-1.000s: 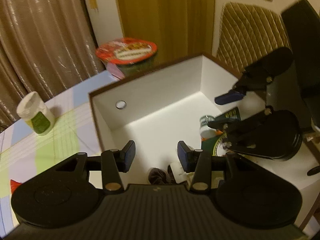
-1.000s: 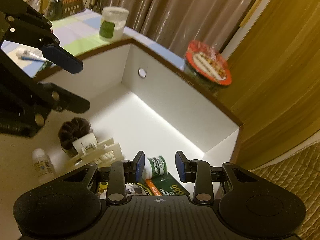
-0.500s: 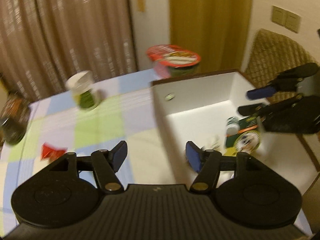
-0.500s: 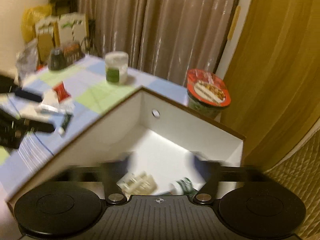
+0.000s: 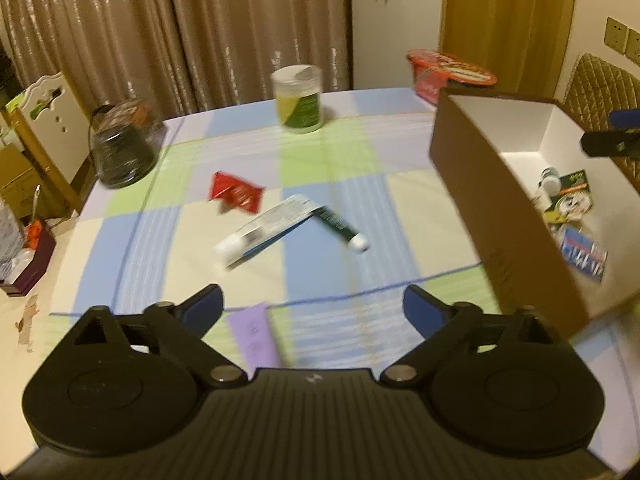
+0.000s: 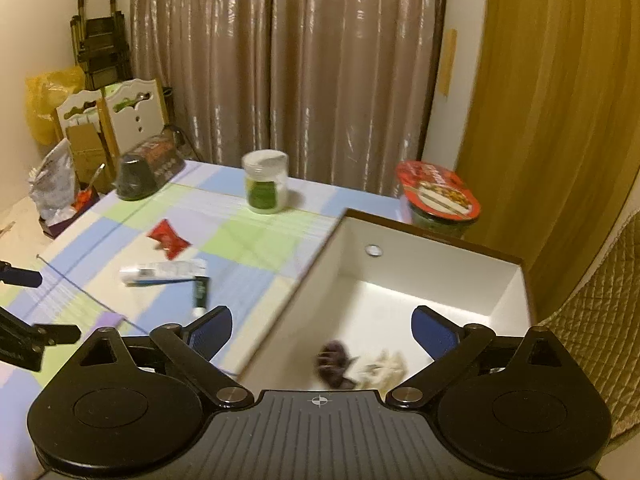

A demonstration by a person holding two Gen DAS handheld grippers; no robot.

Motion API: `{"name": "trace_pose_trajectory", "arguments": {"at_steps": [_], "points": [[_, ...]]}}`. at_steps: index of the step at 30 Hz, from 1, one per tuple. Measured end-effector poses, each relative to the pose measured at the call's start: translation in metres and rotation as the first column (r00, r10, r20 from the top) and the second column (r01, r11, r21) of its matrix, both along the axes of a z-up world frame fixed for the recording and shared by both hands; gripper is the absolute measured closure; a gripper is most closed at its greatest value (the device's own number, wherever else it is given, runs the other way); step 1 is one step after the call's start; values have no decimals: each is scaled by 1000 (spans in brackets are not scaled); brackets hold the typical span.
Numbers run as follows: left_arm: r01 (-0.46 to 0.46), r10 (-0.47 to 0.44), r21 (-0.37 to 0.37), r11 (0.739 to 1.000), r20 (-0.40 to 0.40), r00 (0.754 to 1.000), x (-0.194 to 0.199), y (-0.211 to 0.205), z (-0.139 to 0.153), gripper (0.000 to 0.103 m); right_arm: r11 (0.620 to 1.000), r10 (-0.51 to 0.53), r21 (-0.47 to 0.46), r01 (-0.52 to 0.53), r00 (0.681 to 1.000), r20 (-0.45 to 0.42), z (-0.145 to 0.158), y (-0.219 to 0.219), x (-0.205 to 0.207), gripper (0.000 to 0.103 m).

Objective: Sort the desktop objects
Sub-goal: 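Withdraw both tools from the box toward the purple tube and toothpaste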

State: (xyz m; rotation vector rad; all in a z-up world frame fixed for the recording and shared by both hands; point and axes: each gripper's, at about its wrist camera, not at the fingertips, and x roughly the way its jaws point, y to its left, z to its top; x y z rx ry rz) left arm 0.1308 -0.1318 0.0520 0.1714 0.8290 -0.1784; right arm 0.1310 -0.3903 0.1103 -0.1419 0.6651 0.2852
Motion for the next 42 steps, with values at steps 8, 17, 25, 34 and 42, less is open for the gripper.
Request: {"name": "trace_pose_trajectory", "arguments": {"at_steps": [8,17,25,34,42], "points": [[13,-13,-4,1000,-32,999,-29,66,-10,1,1000,16,-5,-16,1000,-1,-1,76,-32,4],[-34,33,-18,999,-56,998,-43,118,-20,1,999,49,-12,-51,995,-86,-26,140,-38,4],[-50,46,-56,997,-70,996,-46,141,-22,1,998,37,-43,-43,992,-117,-37,162,-39,4],[-25,17,-89,996,-88,996,-42,140,-35,1,998,-7,-68,-2,991,-137,-44,160,-36,5],[-82,65,-145,986,-121,991,-23,112,-56,15,996,45,-66,-55,989,-144,-49,156,4,5]]}}
